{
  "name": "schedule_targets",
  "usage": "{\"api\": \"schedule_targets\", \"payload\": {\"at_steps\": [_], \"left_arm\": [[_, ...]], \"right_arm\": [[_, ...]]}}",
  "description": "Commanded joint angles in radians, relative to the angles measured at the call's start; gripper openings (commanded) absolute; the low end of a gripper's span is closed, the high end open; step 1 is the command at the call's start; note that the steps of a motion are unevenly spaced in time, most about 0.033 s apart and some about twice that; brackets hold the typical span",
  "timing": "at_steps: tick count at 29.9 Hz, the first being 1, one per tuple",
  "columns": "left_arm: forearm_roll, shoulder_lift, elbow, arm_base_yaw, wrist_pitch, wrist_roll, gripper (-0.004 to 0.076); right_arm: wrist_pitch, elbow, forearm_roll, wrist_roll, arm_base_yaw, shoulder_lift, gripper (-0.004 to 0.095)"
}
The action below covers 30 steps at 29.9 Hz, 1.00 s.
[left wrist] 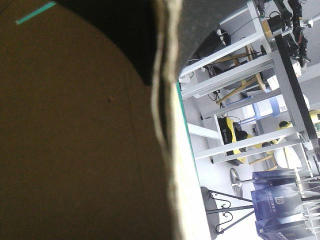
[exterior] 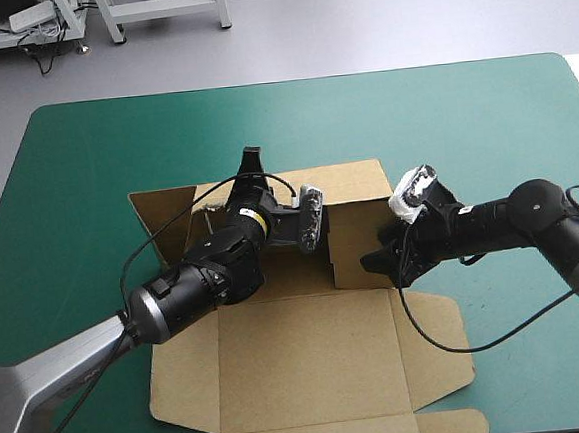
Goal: Fold the box
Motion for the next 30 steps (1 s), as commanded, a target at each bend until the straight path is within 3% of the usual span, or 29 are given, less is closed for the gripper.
{"api": "schedule_targets", "payload": {"at_steps": [1,7,10,14,15,23,30], "left_arm": [[-0.072,-0.028,-0.008,-0.018,-0.01,-0.005,-0.001],[-0.072,-0.033,-0.008,-0.018,-0.008,0.0,-0.001],[-0.072,-0.033,-0.008,-0.018,-0.008,0.0,-0.001],[-0.072,-0.033,-0.008,-0.018,-0.006,0.0,-0.001],[-0.072,-0.033,-0.008,-0.018,-0.006,0.0,-0.001],[-0.072,-0.033,-0.008,-0.018,-0.004,0.004,-0.001],[-0.072,-0.033,-0.008,-0.018,0.003,0.004,-0.001]], "right_arm": [[-0.12,-0.021,0.001,0.029,-0.005,-0.013,0.0585],[-0.154,-0.021,0.001,0.044,-0.005,-0.013,0.0554],[-0.154,-0.021,0.014,0.044,-0.005,-0.013,0.037],[-0.145,-0.021,0.029,0.044,-0.005,-0.013,0.0009],[-0.142,-0.021,0.029,0.044,-0.005,-0.013,-0.0013],[-0.054,-0.021,-0.009,0.013,-0.005,-0.017,-0.0018],[-0.114,-0.021,0.059,0.017,-0.005,-0.024,-0.0017]]}}
